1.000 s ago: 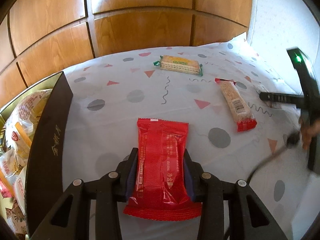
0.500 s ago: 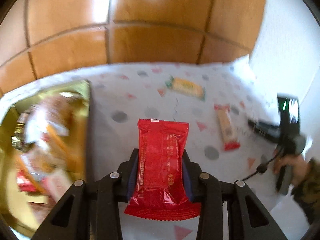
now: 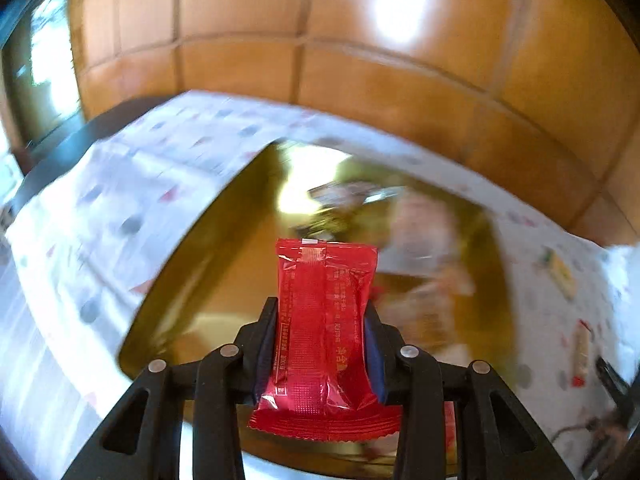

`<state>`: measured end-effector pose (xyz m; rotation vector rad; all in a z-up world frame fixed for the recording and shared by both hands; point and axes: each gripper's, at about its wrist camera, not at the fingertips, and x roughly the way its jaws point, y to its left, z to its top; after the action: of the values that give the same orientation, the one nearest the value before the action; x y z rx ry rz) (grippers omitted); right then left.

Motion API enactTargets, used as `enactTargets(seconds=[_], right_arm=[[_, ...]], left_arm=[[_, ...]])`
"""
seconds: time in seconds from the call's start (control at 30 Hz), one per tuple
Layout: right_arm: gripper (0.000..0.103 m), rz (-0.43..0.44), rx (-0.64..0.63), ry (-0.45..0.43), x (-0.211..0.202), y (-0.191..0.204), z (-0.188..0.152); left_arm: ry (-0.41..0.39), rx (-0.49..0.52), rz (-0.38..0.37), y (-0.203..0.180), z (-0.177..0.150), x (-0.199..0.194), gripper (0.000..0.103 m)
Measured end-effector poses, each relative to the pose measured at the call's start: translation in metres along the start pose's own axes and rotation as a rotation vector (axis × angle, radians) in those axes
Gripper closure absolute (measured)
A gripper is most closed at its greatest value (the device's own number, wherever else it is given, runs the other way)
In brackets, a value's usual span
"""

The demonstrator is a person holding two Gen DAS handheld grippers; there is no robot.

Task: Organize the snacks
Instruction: 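Lower the red packet into the tin and open the left tool while the right tool holds the white packet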

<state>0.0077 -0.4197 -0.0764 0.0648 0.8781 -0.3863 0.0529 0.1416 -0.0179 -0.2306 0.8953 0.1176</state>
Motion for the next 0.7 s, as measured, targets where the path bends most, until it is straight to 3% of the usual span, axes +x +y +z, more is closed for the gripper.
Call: enactTargets(seconds=[0.1, 0.33, 0.47, 0.7], right_arm=[[0.068, 0.0, 0.0, 0.0, 0.0, 0.0, 0.0], [0.068, 0.0, 0.0, 0.0, 0.0, 0.0, 0.0], [0.067, 0.0, -0.001, -0.001, 0.0, 0.0, 0.0], [0.067, 0.001, 0.0, -0.001, 0.0, 0.0, 0.0]], left_arm=[[0.034, -0.04, 0.02, 0.018, 0.001, 0.01, 0.064], [0.086, -0.041, 0.038, 0.012, 0.016, 0.044, 0.06], [0.081, -0.045, 0.017, 0.005, 0.022, 0.052, 0.049], [0.069, 0.01, 0.041, -0.013, 0.004, 0.048, 0.049]])
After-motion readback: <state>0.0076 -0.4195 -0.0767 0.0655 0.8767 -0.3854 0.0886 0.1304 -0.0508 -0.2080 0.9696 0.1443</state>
